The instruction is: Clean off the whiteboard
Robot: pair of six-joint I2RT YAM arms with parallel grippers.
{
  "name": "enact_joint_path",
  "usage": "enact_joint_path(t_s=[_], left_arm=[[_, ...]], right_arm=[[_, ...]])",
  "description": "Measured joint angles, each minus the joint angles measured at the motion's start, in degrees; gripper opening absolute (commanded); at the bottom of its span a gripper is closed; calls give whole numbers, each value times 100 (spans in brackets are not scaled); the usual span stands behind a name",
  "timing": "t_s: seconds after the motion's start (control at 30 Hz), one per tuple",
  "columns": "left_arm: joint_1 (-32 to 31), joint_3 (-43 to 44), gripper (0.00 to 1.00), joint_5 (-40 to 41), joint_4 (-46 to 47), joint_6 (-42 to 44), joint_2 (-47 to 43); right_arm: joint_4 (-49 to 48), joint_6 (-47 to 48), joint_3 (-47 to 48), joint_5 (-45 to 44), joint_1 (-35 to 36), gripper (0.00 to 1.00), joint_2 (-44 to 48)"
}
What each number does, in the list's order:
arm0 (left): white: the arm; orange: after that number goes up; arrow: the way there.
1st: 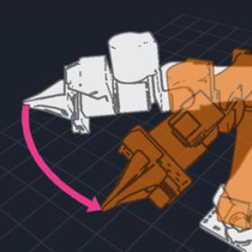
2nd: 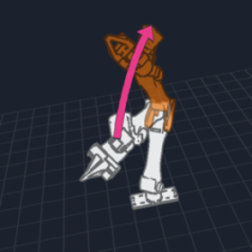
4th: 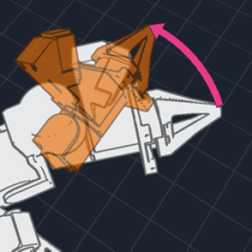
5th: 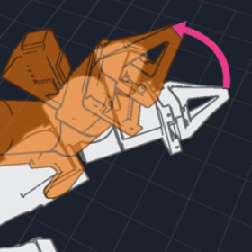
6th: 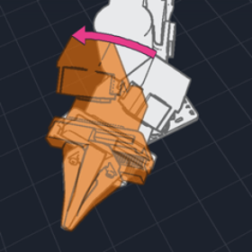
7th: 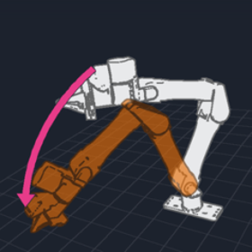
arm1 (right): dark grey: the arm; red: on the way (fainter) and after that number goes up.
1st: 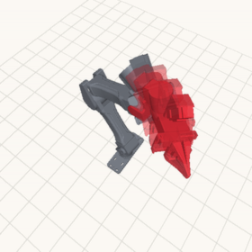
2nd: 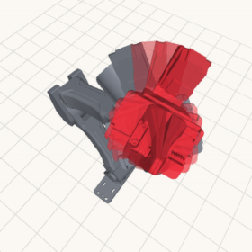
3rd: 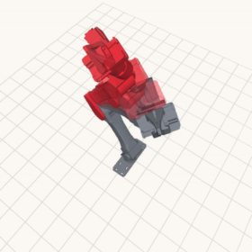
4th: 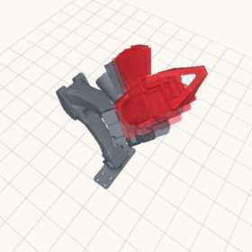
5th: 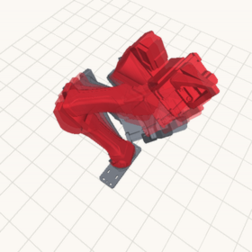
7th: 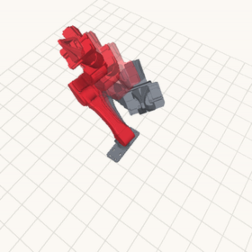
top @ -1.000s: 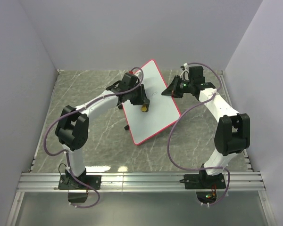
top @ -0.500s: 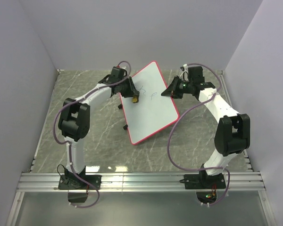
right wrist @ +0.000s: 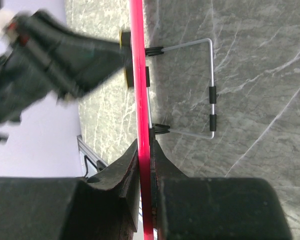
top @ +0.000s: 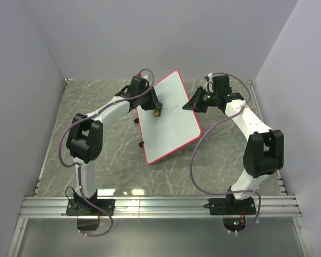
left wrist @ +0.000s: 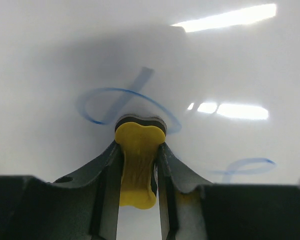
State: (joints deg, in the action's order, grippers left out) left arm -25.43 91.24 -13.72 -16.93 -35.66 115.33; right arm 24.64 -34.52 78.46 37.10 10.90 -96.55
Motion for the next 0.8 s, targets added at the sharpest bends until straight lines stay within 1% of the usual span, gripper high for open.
enact_joint_path(t_s=[0.23,0.37,0.43,0.5,0.6,0.7,0.8], left_arm=[[-1005,9,0,-205,116,76,-540],[-1204,57,0,-337,144,74,-612],[-1126,96,0,-433,120,55,-575],[-918,140,0,-529,118,37,-487],[-450,221,0,-597,79,2,-234],[144,444,0,-588,-149,4,234],[474,645,0,-520,-389,33,542]], right_arm=[[11,24,-7,-17,0,0,0],[9,98,-15,-20,0,0,0],[0,109,-17,-15,0,0,0],[-7,105,-28,-4,9,0,13],[-20,92,-76,-28,44,0,79],[-2,57,-122,-94,107,0,164],[70,7,-136,-170,140,0,205]])
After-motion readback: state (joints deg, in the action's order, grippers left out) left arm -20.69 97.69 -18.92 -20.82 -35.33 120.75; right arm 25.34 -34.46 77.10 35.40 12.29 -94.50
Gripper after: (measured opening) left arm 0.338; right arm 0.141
